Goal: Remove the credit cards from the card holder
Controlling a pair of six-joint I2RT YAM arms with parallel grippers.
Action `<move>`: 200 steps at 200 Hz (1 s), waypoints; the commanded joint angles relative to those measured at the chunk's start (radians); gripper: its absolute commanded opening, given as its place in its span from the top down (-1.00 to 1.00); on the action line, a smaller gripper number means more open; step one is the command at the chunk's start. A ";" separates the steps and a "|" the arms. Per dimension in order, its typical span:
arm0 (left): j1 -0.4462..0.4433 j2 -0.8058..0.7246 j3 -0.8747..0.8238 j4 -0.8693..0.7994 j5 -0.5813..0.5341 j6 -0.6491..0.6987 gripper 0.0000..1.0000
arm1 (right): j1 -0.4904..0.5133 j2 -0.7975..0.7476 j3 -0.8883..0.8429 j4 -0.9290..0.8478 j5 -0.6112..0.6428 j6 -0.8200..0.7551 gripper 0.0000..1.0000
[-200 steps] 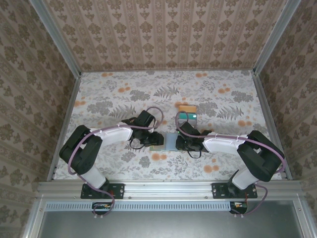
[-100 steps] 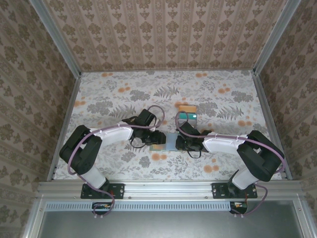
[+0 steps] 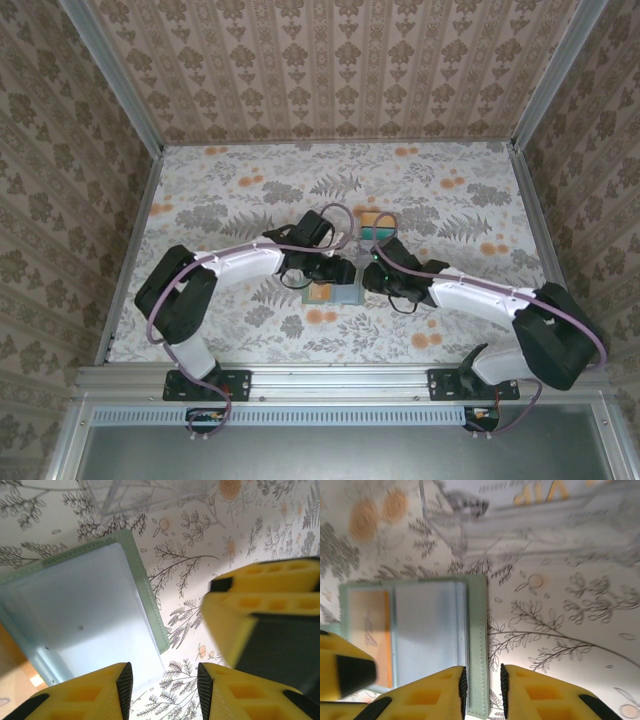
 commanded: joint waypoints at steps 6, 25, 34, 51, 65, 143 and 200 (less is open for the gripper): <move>0.005 -0.014 0.002 -0.046 -0.006 0.026 0.20 | -0.018 -0.047 -0.002 -0.031 0.016 -0.039 0.42; 0.033 -0.059 -0.044 -0.030 -0.031 0.010 0.25 | -0.017 -0.040 0.017 -0.015 -0.021 -0.045 0.42; 0.054 -0.082 -0.068 -0.025 -0.043 0.000 0.29 | -0.013 -0.030 0.026 -0.005 -0.036 -0.044 0.42; 0.090 -0.118 -0.114 -0.020 -0.062 -0.009 0.46 | 0.001 -0.004 0.053 0.012 -0.055 -0.045 0.42; 0.114 -0.136 -0.148 -0.023 -0.075 -0.011 0.59 | 0.015 0.025 0.080 0.025 -0.072 -0.042 0.43; 0.188 -0.104 -0.235 -0.020 -0.106 -0.022 1.00 | 0.096 0.247 0.216 0.104 -0.204 -0.007 0.65; 0.203 -0.091 -0.245 -0.027 -0.122 -0.025 1.00 | 0.097 0.340 0.236 0.130 -0.258 0.038 0.69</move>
